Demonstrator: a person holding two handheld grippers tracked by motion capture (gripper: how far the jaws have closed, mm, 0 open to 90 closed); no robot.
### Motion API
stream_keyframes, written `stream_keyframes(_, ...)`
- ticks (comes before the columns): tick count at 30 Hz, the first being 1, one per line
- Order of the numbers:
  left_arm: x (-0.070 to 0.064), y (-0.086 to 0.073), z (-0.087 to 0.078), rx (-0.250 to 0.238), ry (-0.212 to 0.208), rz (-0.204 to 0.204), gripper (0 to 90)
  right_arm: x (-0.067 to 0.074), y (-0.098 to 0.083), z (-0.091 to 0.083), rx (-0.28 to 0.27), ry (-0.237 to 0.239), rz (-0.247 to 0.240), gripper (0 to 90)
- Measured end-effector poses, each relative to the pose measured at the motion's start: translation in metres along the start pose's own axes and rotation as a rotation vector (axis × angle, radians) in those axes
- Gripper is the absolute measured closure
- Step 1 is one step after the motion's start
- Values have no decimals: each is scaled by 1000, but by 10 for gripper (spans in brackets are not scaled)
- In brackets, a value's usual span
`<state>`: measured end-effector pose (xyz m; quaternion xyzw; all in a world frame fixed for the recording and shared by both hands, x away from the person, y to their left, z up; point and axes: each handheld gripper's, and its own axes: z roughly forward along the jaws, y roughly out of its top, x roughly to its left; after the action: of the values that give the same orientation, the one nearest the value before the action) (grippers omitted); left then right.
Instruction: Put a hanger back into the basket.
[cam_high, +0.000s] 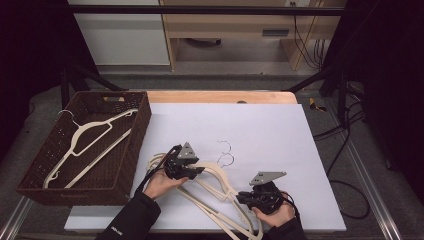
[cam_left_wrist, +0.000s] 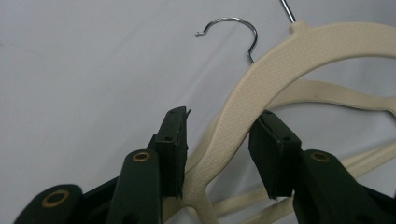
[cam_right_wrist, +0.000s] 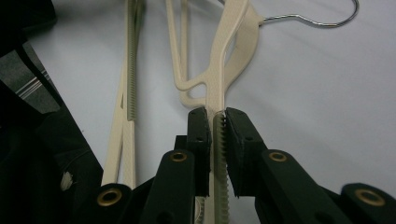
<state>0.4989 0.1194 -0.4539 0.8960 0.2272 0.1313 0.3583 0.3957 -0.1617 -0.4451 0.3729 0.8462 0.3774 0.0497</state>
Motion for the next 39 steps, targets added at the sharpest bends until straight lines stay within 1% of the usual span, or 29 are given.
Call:
stream_keyframes(1, -1, 1, 0, 9, 4, 15, 595, -1, 0, 0, 4, 0, -9, 807)
stream_keyframes(2, -1, 2, 0, 18, 9, 35, 604, 0, 0, 0, 1, 0, -5, 807)
stream_keyframes(4, -2, 3, -1, 22, 5, 47, 619, 0, 0, 0, -1, 7, -2, 807)
stream_keyframes(5, -3, 3, -2, 25, 5, 54, 628, -2, -1, -1, 2, 4, -18, 806)
stream_keyframes(6, -3, 3, -3, 36, 6, 69, 636, -2, -1, -1, 2, 7, -17, 806)
stream_keyframes(7, -5, 3, -3, 38, 5, 71, 645, -2, -1, -1, 4, 8, -16, 804)
stream_keyframes(10, -8, 3, -8, 61, 18, 113, 672, -2, -1, 0, -2, 16, -18, 797)
stream_keyframes(11, -11, 3, -9, 62, 20, 124, 683, -3, -1, 0, -5, 7, -20, 790)
stream_keyframes(12, -12, 2, -12, 73, 25, 142, 695, -3, -1, 0, -5, 4, -18, 776)
stream_keyframes(13, -15, 2, -14, 73, 30, 149, 705, -2, -1, -1, -13, 2, -4, 765)
stream_keyframes(14, -17, 2, -16, 76, 31, 157, 715, -4, -1, -1, -14, 7, -16, 750)
stream_keyframes(16, -23, 1, -21, 91, 43, 177, 736, -4, -1, -2, -26, 8, -10, 717)
stream_keyframes(17, -24, 1, -23, 92, 48, 180, 742, -4, -1, -3, -33, 7, -8, 705)
stream_keyframes(19, -29, -1, -29, 88, 61, 177, 746, -6, -1, -4, -43, 16, -9, 679)
stream_keyframes(20, -31, -1, -31, 83, 64, 181, 747, -6, 0, -4, -57, 31, -5, 656)
stream_keyframes(22, -34, -3, -36, 80, 75, 183, 750, -5, 0, -4, -74, 46, 1, 616)
stream_keyframes(24, -37, -5, -41, 73, 83, 188, 750, -5, 2, -4, -96, 42, -7, 543)
stream_keyframes(26, -39, -6, -45, 69, 95, 188, 751, -5, 4, -5, -119, 40, -8, 503)
stream_keyframes(27, -40, -7, -46, 68, 97, 187, 752, -5, 6, -5, -143, 45, -13, 462)
stream_keyframes(29, -42, -9, -47, 56, 99, 163, 752, -5, 12, -5, -169, 56, -11, 418)
stream_keyframes(31, -43, -11, -48, 62, 103, 161, 752, -5, 21, -2, -198, 75, -17, 378)
stream_keyframes(32, -44, -12, -47, 58, 100, 147, 752, -6, 24, -1, -206, 81, -17, 377)
stream_keyframes(34, -43, -13, -48, 68, 100, 151, 753, -5, 35, 4, -210, 103, -16, 377)
stream_keyframes(35, -43, -13, -48, 68, 96, 141, 753, -5, 39, 7, -204, 109, -19, 384)
stream_keyframes(39, -43, -14, -49, 59, 96, 128, 753, -4, 50, 23, -165, 127, -15, 435)
